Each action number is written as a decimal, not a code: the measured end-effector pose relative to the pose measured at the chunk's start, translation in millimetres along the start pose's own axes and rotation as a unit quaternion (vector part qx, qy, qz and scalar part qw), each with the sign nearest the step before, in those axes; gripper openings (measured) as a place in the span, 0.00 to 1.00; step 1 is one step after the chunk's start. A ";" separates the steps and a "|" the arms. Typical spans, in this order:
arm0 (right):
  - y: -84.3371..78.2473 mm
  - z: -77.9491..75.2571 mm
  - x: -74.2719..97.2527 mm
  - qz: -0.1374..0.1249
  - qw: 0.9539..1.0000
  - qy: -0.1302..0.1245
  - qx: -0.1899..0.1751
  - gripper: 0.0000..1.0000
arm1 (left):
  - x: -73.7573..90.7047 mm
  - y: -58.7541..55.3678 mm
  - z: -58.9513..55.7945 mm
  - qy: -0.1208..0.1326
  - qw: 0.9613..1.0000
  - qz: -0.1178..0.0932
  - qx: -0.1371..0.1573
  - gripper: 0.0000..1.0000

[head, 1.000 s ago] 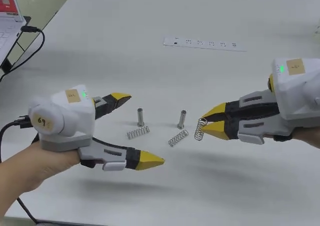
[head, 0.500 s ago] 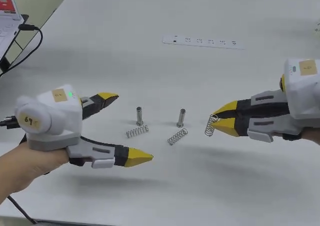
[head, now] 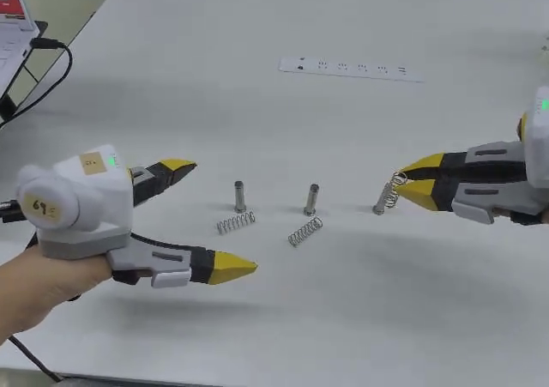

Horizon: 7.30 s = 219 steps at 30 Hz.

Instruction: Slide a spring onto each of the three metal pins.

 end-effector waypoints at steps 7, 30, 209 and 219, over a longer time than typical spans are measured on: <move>-2.8 -18.5 -1.9 0.003 0.999 -0.033 -0.005 0.07 | 1.3 -2.4 -1.3 0.000 1.000 0.003 0.002 0.98; -14.5 -37.6 -15.1 0.008 0.997 -0.060 -0.044 0.07 | 9.0 -6.4 4.3 0.015 1.000 0.002 0.013 0.98; 28.5 30.8 -33.7 -0.026 0.998 0.011 0.055 0.31 | 17.1 -0.5 6.8 0.015 1.000 0.006 0.010 0.98; 27.2 59.0 -48.5 -0.002 0.989 0.054 0.140 0.27 | 21.0 -5.2 6.7 0.021 1.000 0.007 0.012 0.98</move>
Point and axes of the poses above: the centre of the closed fingertips' face, and the gripper's own axes: x roughly backward along the fingers, z roughly to its left, y roughly out of its top, the point moved 4 cm from there along x, roughly backward along the fingers
